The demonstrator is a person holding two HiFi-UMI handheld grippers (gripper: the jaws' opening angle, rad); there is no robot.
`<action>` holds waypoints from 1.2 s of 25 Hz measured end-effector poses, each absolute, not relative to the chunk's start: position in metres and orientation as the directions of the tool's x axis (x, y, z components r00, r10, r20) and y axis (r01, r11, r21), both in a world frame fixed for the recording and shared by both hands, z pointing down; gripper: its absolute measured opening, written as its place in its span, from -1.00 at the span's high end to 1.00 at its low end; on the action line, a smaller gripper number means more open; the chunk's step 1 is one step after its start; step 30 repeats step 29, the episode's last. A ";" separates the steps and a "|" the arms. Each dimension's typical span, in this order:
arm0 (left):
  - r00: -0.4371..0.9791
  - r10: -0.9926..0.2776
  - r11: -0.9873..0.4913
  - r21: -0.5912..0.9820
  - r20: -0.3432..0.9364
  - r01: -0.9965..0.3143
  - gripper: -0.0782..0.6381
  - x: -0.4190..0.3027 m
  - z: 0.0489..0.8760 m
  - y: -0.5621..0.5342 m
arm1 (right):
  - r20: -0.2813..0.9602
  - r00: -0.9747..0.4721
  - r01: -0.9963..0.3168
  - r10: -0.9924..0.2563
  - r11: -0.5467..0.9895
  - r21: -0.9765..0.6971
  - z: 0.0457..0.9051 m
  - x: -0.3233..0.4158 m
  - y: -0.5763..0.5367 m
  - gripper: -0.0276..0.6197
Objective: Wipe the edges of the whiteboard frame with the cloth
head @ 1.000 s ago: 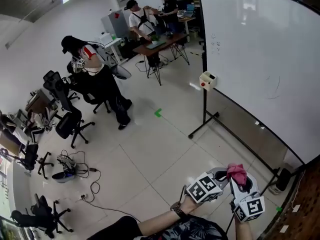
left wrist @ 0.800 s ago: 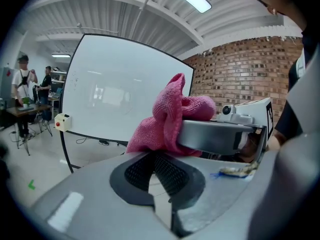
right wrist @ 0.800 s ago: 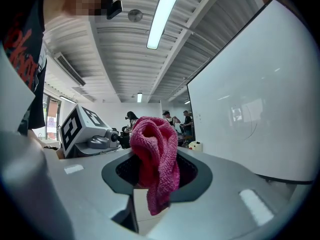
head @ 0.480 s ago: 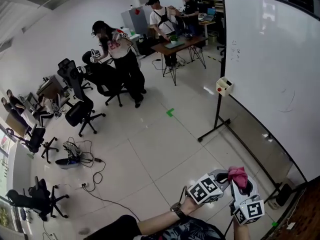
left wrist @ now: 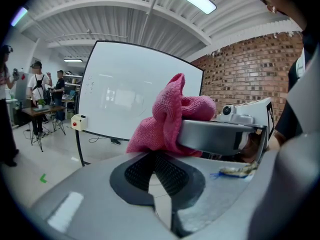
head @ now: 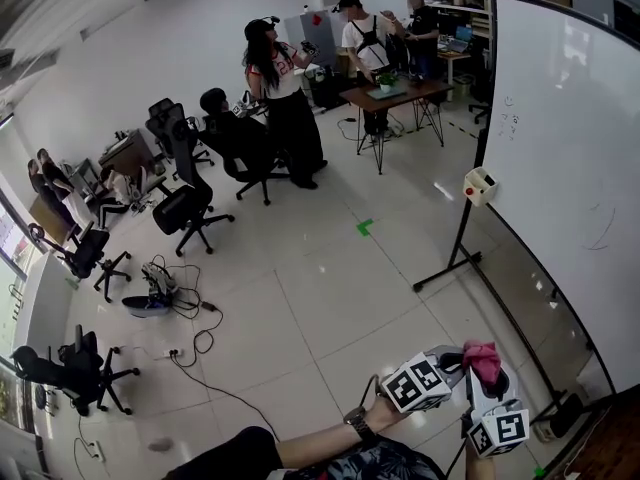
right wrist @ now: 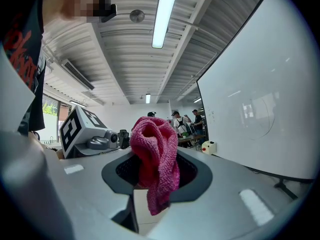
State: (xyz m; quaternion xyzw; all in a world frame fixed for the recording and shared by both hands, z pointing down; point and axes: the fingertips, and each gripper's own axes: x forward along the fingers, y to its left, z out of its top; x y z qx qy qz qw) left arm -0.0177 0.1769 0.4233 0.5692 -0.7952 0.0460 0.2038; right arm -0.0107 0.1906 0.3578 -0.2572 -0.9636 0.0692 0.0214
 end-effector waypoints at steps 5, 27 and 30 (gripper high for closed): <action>-0.273 -0.889 0.350 0.163 0.367 -0.922 0.78 -0.015 0.416 0.189 | 0.006 -0.866 0.495 0.500 0.860 -0.122 0.350 -0.007 0.204 0.52; -0.225 -0.900 0.311 0.190 0.373 -0.931 0.78 0.014 0.427 0.192 | 0.024 -0.873 0.478 0.487 0.865 -0.150 0.362 0.019 0.209 0.53; -0.223 -0.901 0.311 0.194 0.373 -0.930 0.78 0.018 0.429 0.195 | 0.026 -0.874 0.477 0.486 0.866 -0.153 0.364 0.021 0.211 0.53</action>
